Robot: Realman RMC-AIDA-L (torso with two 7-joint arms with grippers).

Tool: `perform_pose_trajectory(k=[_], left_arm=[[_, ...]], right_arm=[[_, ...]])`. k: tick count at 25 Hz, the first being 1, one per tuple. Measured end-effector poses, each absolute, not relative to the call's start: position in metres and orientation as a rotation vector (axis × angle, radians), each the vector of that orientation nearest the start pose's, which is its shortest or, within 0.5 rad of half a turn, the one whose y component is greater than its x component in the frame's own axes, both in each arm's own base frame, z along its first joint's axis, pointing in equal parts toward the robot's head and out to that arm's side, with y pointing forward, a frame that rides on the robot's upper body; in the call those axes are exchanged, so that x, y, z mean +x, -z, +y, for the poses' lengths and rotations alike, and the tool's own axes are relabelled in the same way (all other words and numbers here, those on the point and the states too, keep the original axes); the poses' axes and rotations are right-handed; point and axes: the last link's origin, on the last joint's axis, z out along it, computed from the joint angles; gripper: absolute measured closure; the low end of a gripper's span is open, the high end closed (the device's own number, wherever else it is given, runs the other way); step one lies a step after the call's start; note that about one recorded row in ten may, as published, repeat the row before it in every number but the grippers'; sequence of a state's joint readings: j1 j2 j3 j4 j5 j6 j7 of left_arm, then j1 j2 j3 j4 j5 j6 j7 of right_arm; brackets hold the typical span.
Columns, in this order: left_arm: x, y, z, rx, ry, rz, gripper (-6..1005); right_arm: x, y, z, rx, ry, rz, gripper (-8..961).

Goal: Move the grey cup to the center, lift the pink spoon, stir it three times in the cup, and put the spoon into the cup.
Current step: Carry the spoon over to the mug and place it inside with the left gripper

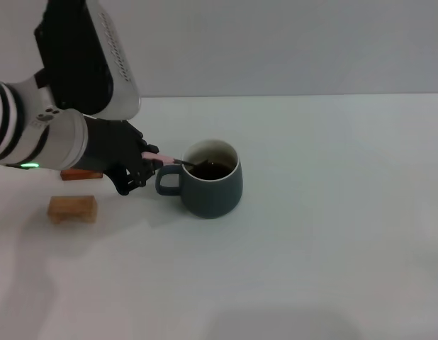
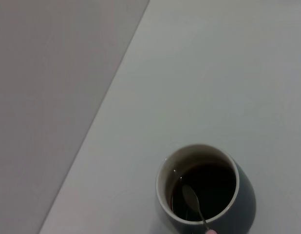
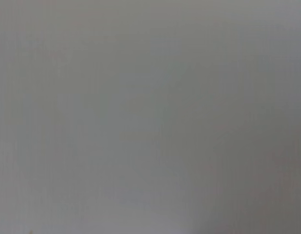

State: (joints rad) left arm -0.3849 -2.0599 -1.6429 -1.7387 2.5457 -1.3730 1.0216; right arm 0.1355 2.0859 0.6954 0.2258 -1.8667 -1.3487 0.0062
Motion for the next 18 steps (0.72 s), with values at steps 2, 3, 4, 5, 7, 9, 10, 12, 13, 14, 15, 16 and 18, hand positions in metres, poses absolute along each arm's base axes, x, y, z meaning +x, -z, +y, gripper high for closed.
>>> perform_pose_trajectory(k=[2,3,4,5,7,9,10,12,13,14,15,16,18], left_arm=[[-0.150,-0.026,0.344,-2.590,-0.370,-0.059,790],[-0.151,-0.024,0.347,-2.592,-0.376,-0.063,789],[-0.153,-0.022,0.350,-2.595,-0.387,-0.068,789],[-0.153,-0.022,0.350,-2.595,-0.387,-0.068,788],[-0.158,-0.017,0.356,-2.597,-0.419,-0.087,787],[-0.160,-0.015,0.360,-2.594,-0.427,-0.093,786],[-0.160,-0.014,0.362,-2.592,-0.426,-0.094,785],[-0.159,-0.013,0.364,-2.593,-0.424,-0.091,784],[-0.157,-0.011,0.365,-2.595,-0.420,-0.086,784],[-0.157,-0.011,0.365,-2.595,-0.420,-0.086,783],[-0.152,-0.008,0.365,-2.604,-0.413,-0.069,782],[-0.149,-0.006,0.365,-2.610,-0.412,-0.055,782],[-0.143,-0.002,0.363,-2.620,-0.412,-0.023,781]], right_arm=[[0.401,-0.015,0.219,-1.199,-0.525,0.642,955],[0.401,-0.015,0.219,-1.199,-0.525,0.642,955],[0.401,-0.015,0.219,-1.199,-0.524,0.642,955],[0.401,-0.015,0.219,-1.199,-0.524,0.642,955],[0.401,-0.015,0.219,-1.199,-0.523,0.641,955],[0.402,-0.016,0.219,-1.200,-0.522,0.640,955],[0.402,-0.016,0.219,-1.200,-0.521,0.640,955],[0.402,-0.016,0.219,-1.201,-0.521,0.640,955],[0.402,-0.016,0.219,-1.202,-0.521,0.639,955],[0.402,-0.016,0.219,-1.202,-0.521,0.639,955],[0.401,-0.016,0.219,-1.202,-0.521,0.638,955],[0.401,-0.016,0.220,-1.202,-0.522,0.637,955],[0.401,-0.016,0.221,-1.205,-0.522,0.637,955]])
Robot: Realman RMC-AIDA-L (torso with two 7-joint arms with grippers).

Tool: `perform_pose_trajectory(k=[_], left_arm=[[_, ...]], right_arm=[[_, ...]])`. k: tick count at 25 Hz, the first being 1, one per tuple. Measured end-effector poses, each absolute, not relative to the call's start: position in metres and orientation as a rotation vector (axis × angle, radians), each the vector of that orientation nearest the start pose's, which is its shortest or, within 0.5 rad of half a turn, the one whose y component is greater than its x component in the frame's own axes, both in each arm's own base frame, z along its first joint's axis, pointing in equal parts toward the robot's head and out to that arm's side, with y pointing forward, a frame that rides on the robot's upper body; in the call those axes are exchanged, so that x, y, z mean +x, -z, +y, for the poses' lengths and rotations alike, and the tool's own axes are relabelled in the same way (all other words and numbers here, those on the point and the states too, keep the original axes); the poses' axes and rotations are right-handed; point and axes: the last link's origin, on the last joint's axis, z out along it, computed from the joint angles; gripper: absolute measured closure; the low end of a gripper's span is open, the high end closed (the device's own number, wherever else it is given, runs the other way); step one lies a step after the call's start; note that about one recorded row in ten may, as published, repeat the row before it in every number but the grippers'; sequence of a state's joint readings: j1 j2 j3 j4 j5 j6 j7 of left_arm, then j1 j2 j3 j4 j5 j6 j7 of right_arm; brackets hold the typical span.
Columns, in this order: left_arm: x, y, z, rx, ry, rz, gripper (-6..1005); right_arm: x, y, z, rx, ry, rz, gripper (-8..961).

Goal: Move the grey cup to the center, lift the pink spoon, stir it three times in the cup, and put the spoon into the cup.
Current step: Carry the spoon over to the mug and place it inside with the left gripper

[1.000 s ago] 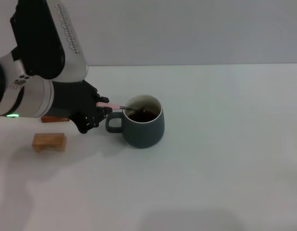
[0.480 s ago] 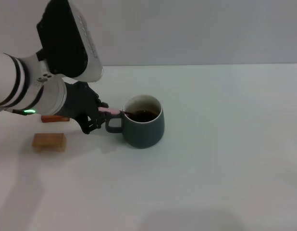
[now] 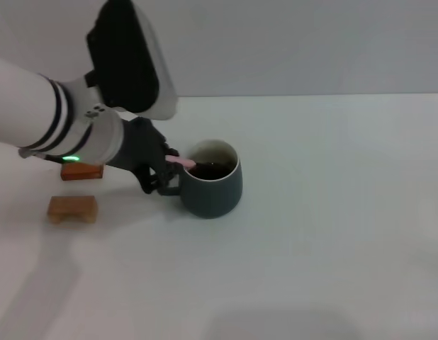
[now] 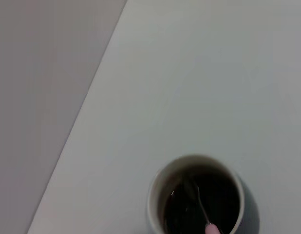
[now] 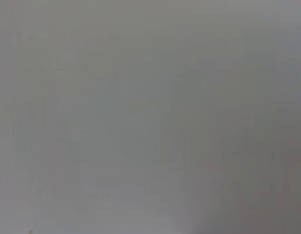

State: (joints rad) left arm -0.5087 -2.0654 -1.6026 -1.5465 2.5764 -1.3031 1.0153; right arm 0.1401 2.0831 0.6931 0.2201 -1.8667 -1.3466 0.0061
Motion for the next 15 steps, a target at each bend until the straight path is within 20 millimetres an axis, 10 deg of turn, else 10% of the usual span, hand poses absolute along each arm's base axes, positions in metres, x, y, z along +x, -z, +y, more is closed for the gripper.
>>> perform_pose_trajectory(k=[15], left_arm=[[-0.134,-0.004,0.350,-2.603,-0.519,0.038,772]], right_arm=[[0.402,-0.017,0.223,-1.207,-0.519,0.635,955]])
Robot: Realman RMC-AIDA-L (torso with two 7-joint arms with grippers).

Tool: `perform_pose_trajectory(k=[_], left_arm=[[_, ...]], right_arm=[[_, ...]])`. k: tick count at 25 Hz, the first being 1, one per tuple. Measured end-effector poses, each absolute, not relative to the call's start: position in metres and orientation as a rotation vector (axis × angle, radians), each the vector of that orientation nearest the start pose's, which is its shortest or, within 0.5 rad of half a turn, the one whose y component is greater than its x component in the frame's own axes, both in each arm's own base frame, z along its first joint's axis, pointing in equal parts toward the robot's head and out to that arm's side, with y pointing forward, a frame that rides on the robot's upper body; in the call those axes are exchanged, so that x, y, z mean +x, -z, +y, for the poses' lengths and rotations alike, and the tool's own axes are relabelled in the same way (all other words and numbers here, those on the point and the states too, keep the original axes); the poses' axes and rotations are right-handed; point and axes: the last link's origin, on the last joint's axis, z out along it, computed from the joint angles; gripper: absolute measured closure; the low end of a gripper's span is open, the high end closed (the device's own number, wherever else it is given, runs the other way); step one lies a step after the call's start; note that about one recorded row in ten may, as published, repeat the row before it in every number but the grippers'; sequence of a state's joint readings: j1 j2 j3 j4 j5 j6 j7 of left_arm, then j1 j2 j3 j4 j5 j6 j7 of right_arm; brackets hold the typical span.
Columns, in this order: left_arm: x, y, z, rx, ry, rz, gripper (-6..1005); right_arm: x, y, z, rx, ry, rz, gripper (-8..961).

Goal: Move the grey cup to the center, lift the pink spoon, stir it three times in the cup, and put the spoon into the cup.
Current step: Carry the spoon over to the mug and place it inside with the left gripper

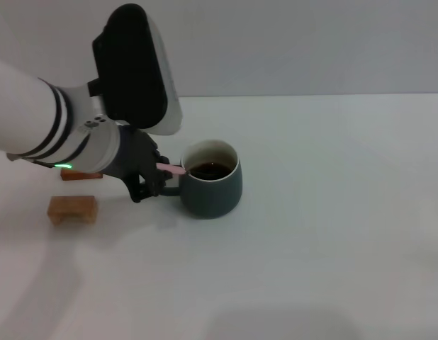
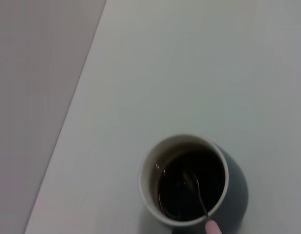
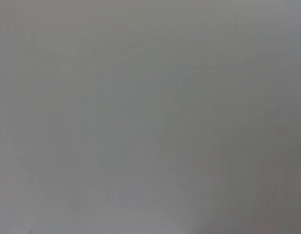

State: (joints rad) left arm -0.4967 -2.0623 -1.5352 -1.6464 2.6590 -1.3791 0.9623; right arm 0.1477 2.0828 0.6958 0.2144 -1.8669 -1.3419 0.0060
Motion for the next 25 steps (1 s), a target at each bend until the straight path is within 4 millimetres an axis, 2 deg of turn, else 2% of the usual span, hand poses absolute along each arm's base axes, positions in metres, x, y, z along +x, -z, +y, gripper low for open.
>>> perform_pose_trajectory(k=[6,10,13,20,23,25], left_arm=[[-0.144,-0.017,0.354,-2.559,-0.518,-0.022,769],[-0.144,-0.015,0.357,-2.561,-0.509,-0.029,767],[-0.136,-0.006,0.358,-2.577,-0.500,0.013,765],[-0.126,0.007,0.346,-2.620,-0.511,0.079,761],[-0.129,0.005,0.343,-2.617,-0.516,0.064,759],[-0.136,-0.003,0.344,-2.592,-0.518,0.025,758]], right_arm=[[0.399,-0.017,0.227,-1.214,-0.526,0.629,955],[0.398,-0.016,0.229,-1.220,-0.530,0.626,954],[0.398,-0.016,0.229,-1.220,-0.531,0.626,954],[0.398,-0.015,0.228,-1.222,-0.529,0.630,954],[0.398,-0.015,0.227,-1.223,-0.529,0.630,954],[0.398,-0.014,0.227,-1.224,-0.529,0.630,954]])
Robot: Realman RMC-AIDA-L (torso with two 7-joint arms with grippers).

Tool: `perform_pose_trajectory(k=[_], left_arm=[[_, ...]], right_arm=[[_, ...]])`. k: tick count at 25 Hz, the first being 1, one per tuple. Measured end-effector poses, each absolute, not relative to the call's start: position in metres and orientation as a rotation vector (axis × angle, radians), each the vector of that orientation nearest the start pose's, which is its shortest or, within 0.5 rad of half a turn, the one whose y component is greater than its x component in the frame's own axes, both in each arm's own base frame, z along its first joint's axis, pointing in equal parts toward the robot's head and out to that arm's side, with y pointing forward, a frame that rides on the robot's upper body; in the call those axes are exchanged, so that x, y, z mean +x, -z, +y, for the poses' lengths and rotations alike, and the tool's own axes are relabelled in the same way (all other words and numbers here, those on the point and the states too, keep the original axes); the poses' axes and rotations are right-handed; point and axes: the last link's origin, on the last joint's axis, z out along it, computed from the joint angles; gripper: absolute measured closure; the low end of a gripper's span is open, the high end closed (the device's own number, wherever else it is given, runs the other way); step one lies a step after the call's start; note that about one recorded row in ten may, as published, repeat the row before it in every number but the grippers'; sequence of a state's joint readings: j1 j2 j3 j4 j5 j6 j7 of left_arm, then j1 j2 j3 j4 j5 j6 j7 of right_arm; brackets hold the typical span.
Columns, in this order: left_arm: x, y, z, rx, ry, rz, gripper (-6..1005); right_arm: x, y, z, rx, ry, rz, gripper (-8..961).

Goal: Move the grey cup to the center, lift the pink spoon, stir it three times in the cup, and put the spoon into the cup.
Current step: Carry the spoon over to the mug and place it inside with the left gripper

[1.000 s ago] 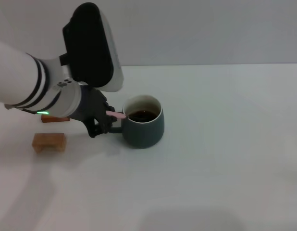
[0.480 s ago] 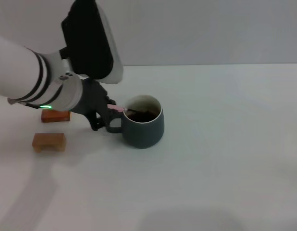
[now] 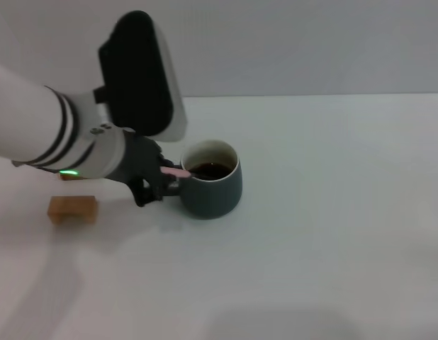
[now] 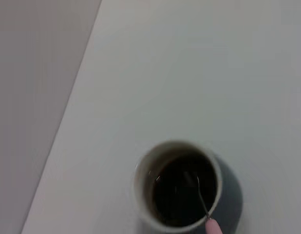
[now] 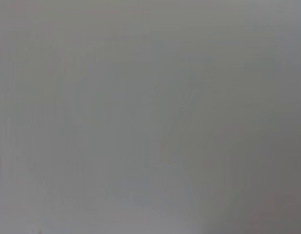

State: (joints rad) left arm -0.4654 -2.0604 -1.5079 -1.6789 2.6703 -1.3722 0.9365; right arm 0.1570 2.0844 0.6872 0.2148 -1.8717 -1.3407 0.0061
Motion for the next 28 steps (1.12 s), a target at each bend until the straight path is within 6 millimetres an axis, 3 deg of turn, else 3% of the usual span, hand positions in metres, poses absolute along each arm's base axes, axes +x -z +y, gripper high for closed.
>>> perform_pose_trajectory(k=[9,20,28], left_arm=[[-0.139,-0.013,0.353,-2.551,-0.491,0.000,753],[-0.115,0.008,0.345,-2.604,-0.483,0.125,747],[-0.127,0.002,0.343,-2.589,-0.581,0.103,742]], right_arm=[[0.396,-0.014,0.231,-1.232,-0.536,0.624,954],[0.397,-0.015,0.230,-1.233,-0.532,0.623,953],[0.397,-0.015,0.230,-1.232,-0.531,0.624,953]])
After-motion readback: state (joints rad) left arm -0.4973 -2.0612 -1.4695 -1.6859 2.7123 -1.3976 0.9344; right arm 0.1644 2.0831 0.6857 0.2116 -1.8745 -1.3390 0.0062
